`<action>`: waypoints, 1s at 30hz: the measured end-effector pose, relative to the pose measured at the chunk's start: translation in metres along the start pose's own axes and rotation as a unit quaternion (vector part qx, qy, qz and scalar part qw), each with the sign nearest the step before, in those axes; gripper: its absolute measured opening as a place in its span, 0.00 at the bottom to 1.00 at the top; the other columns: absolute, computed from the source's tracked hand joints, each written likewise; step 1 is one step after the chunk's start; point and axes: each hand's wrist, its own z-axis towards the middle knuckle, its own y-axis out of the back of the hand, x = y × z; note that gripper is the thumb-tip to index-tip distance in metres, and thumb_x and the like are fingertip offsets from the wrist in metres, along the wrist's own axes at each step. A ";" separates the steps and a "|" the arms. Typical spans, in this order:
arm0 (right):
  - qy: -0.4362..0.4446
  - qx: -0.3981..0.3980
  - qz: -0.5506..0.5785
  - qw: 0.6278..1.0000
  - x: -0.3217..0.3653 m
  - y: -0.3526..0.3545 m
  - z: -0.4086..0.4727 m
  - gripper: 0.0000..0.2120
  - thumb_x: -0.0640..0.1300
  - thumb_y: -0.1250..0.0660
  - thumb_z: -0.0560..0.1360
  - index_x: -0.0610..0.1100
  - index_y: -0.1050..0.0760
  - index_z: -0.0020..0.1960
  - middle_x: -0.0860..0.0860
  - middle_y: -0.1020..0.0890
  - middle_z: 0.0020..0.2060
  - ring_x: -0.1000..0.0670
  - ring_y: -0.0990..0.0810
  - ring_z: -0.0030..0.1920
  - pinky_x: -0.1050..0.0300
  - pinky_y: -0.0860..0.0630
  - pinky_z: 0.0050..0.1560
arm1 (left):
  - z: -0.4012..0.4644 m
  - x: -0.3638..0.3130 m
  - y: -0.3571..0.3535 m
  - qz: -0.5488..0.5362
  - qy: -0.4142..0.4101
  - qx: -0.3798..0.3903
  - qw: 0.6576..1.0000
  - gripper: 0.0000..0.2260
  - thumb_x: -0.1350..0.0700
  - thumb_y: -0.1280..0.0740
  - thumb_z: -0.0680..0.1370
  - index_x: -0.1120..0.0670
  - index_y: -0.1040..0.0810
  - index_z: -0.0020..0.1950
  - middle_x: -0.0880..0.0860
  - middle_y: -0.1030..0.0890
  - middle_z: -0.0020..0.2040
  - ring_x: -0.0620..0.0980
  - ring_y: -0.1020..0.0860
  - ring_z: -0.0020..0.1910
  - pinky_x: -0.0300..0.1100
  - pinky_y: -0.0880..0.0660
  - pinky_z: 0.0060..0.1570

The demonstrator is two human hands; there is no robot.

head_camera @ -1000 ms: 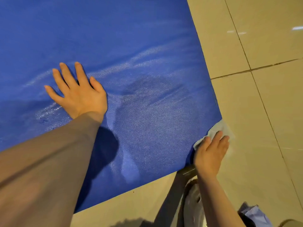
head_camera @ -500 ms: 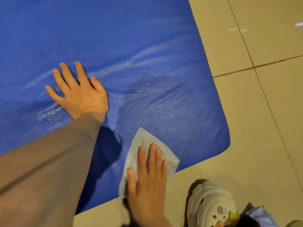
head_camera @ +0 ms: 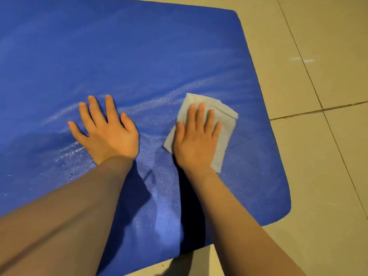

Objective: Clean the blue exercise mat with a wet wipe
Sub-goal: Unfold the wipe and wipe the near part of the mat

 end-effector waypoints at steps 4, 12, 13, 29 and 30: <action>0.241 0.044 0.017 0.969 0.042 -0.008 -0.006 0.28 0.55 0.51 0.78 0.46 0.31 0.73 0.46 0.30 0.73 0.41 0.33 0.73 0.40 0.43 0.71 | 0.000 0.002 -0.002 -0.010 -0.006 -0.027 1.000 0.23 0.49 0.48 0.83 0.53 0.36 0.78 0.58 0.41 0.79 0.58 0.46 0.79 0.65 0.53 0.73; 0.060 0.072 -0.052 0.994 -0.118 0.039 0.124 0.40 0.66 0.64 0.74 0.46 0.50 0.80 0.44 0.49 0.80 0.41 0.51 0.79 0.41 0.54 0.77 | -0.001 -0.002 0.002 -0.022 -0.001 -0.026 0.999 0.22 0.52 0.44 0.83 0.54 0.35 0.77 0.58 0.39 0.79 0.58 0.46 0.79 0.65 0.53 0.73; 0.022 0.074 -0.049 0.996 -0.127 0.042 0.131 0.39 0.65 0.63 0.75 0.46 0.51 0.80 0.45 0.50 0.80 0.41 0.51 0.79 0.41 0.53 0.76 | -0.001 -0.003 0.003 -0.024 0.000 -0.022 0.999 0.22 0.52 0.44 0.83 0.53 0.35 0.77 0.58 0.39 0.79 0.58 0.46 0.79 0.65 0.53 0.73; 0.248 0.139 -0.043 0.958 -0.015 0.020 0.144 0.28 0.59 0.52 0.83 0.54 0.55 0.80 0.52 0.56 0.80 0.47 0.58 0.79 0.48 0.61 0.76 | -0.001 -0.004 0.000 -0.020 0.023 -0.006 1.000 0.22 0.50 0.44 0.84 0.50 0.37 0.78 0.56 0.42 0.80 0.55 0.48 0.79 0.63 0.56 0.74; 0.191 0.139 -0.047 0.971 -0.042 0.026 0.158 0.29 0.60 0.53 0.83 0.54 0.56 0.80 0.51 0.56 0.80 0.46 0.57 0.79 0.47 0.60 0.76 | -0.001 -0.003 0.001 -0.015 0.023 -0.006 1.000 0.23 0.50 0.45 0.83 0.50 0.37 0.79 0.56 0.42 0.80 0.55 0.49 0.80 0.63 0.56 0.74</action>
